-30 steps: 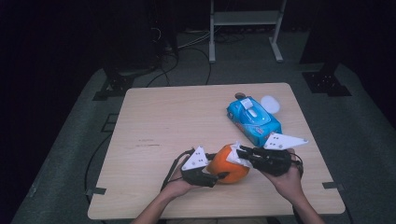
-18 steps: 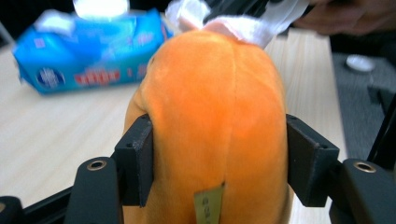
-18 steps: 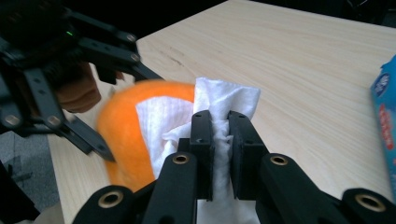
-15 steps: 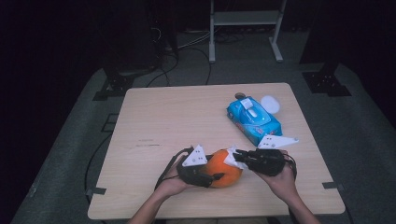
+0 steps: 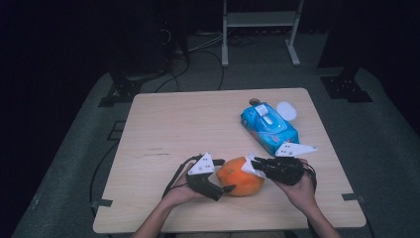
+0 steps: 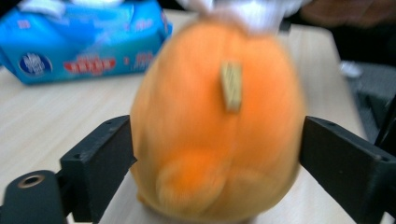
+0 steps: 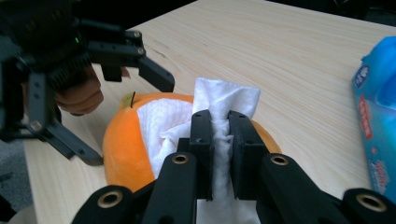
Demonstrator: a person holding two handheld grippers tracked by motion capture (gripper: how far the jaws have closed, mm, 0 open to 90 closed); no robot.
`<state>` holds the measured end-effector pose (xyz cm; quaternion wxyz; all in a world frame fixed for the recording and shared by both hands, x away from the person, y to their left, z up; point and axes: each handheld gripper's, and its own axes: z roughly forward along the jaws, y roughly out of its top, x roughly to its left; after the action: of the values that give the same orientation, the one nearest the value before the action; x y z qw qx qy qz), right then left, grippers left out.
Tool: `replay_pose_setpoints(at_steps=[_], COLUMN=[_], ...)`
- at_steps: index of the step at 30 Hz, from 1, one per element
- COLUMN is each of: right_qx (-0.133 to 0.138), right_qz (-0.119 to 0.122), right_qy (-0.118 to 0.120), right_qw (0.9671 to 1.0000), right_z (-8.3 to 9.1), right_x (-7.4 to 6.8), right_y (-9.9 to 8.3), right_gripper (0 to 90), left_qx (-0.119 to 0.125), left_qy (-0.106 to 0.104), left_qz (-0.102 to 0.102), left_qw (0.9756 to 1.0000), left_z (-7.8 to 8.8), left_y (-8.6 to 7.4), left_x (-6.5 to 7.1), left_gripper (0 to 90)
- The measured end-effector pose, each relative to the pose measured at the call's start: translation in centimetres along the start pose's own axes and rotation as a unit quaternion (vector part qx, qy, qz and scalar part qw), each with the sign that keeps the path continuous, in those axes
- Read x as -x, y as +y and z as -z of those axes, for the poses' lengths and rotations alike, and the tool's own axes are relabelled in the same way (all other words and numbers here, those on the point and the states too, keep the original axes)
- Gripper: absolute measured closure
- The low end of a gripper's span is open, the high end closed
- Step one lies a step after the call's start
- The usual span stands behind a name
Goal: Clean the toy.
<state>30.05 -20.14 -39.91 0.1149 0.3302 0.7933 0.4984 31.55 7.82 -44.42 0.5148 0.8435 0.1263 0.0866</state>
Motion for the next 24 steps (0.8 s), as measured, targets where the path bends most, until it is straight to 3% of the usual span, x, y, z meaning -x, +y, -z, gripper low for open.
replay_pose_setpoints(at_steps=[3,6,8,10,12,14,16,18,21,23,24], right_qx=[-0.002,0.001,0.012,0.022,0.024,0.009,-0.005,-0.003,0.003,-0.006,-0.004], right_qz=[-0.006,-0.006,-0.009,-0.007,-0.013,-0.018,-0.023,-0.019,-0.002,0.018,0.016], right_qy=[0.002,-0.001,0.007,0.011,0.022,0.023,0.024,0.019,0.034,0.023,0.025], right_qw=[1.0000,1.0000,0.9999,0.9997,0.9994,0.9995,0.9994,0.9996,0.9994,0.9996,0.9996], right_z=[-0.1,0.0,0.4,0.8,0.7,0.1,-0.6,-0.6,-0.5,-0.7,-0.7], right_x=[0.2,0.1,-0.2,-0.5,-0.4,-0.2,0.0,-0.3,-1.4,-1.9,-1.7], right_y=[-0.2,-0.1,0.2,0.5,0.5,0.2,-0.4,-0.2,0.3,0.3,0.3], right_gripper=[80.0,80.1,80.2,80.2,80.2,80.2,80.3,80.3,80.2,80.1,80.1], left_qx=[0.006,0.006,0.012,0.014,0.008,-0.016,-0.014,-0.015,-0.020,-0.023,-0.022], left_qy=[-0.004,0.011,0.010,-0.008,-0.010,-0.008,-0.012,-0.009,-0.014,-0.012,-0.011], left_qz=[0.003,-0.011,-0.020,-0.006,-0.004,-0.001,0.014,0.006,-0.008,-0.014,-0.014], left_qw=[1.0000,0.9999,0.9997,0.9998,0.9999,0.9998,0.9997,0.9998,0.9997,0.9996,0.9996], left_z=[-0.9,-0.4,0.4,1.2,1.5,1.3,1.1,1.0,0.6,0.6,0.7], left_y=[-0.6,0.1,0.8,1.3,1.3,0.8,0.4,0.5,0.5,0.5,0.4], left_x=[0.0,0.5,0.8,0.7,0.6,0.3,0.1,0.2,0.8,0.9,0.9], left_gripper=[9.7,27.6,34.0,34.6,34.6,34.6,34.5,33.8,31.8,31.0,31.1])
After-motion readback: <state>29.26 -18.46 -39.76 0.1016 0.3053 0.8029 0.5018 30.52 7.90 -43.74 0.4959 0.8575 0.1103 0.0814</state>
